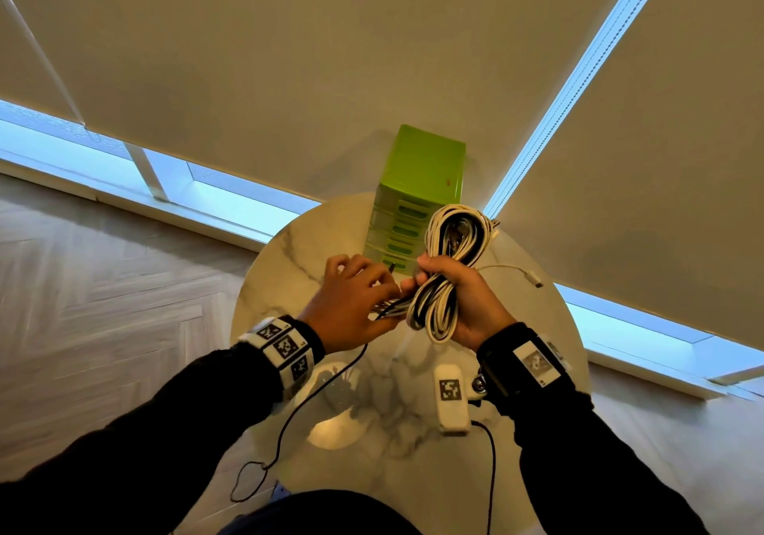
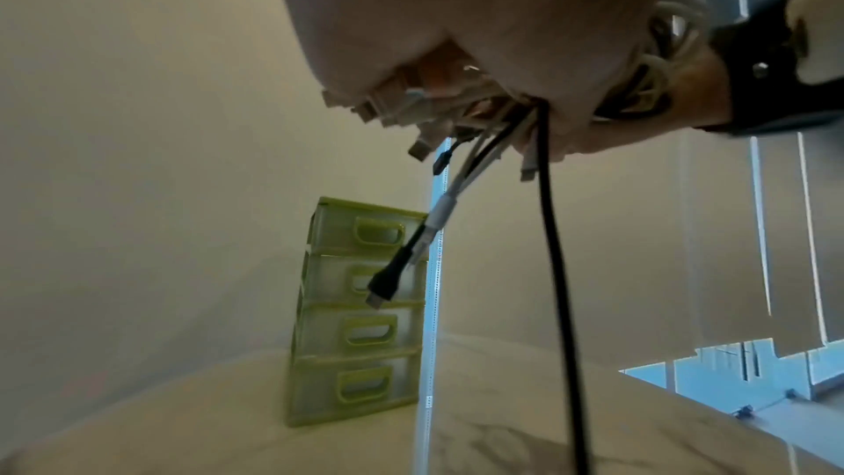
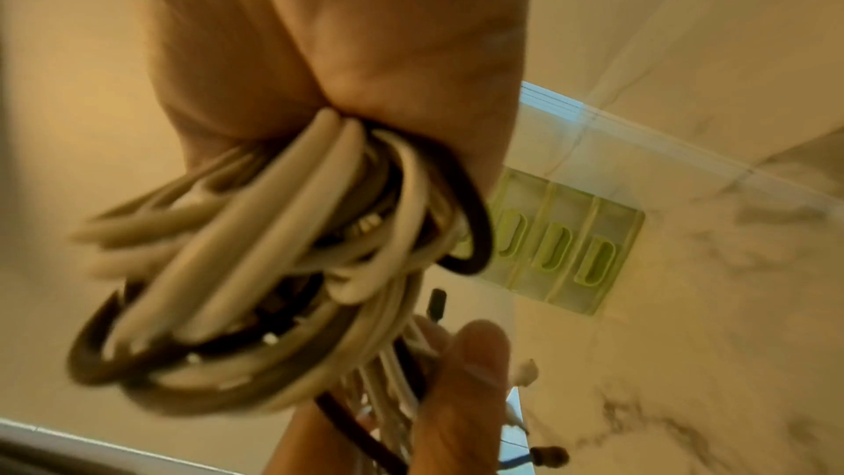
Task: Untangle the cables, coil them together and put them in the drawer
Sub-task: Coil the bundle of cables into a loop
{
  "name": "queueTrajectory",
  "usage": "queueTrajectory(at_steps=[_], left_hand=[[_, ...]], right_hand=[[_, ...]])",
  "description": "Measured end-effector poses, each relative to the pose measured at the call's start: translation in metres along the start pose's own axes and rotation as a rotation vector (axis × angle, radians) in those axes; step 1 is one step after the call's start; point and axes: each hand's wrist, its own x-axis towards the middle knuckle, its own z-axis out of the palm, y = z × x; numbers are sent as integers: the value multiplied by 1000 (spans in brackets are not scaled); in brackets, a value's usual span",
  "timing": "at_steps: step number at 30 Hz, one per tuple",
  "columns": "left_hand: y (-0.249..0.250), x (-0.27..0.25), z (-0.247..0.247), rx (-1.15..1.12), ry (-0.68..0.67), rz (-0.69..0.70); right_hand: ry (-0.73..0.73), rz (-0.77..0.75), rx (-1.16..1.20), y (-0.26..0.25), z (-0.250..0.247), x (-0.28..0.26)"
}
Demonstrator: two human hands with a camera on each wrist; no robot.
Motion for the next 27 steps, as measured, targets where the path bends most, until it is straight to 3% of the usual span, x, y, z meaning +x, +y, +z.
queueTrajectory(at_steps=[2, 5, 7, 9, 11, 12, 14, 16, 18, 20, 23, 27], left_hand=[[2, -1, 2, -15, 42, -73], [6, -13, 1, -264, 54, -291], [8, -24, -2, -355, 74, -276], [18, -30, -6, -687, -79, -361], [34, -26, -7, -1157, -299, -595], [39, -23, -4, -1348, -343, -716], [39, -17, 6, -1690, -242, -862], [33, -11, 6, -1906, 22, -904], [27, -6, 2, -1940, 188, -877], [25, -1, 0, -1830, 256, -842], [32, 2, -10, -1600, 234, -760], [36, 2, -8, -1471, 104, -683]], right_hand=[[73, -62, 6, 0, 2, 4], [213, -192, -115, 1, -1, 8], [294, -257, -203, 1, -5, 10], [323, -291, -217, 2, -5, 12], [263, -306, -174, 5, 1, 11], [212, -302, -145, 8, 5, 10], [115, -277, -111, 14, 14, 7], [52, -245, -116, 19, 21, 4], [19, -208, -149, 21, 24, 1], [-8, -139, -169, 21, 26, -1], [17, 14, -142, 18, 27, 1], [71, 172, -86, 16, 23, 0]])
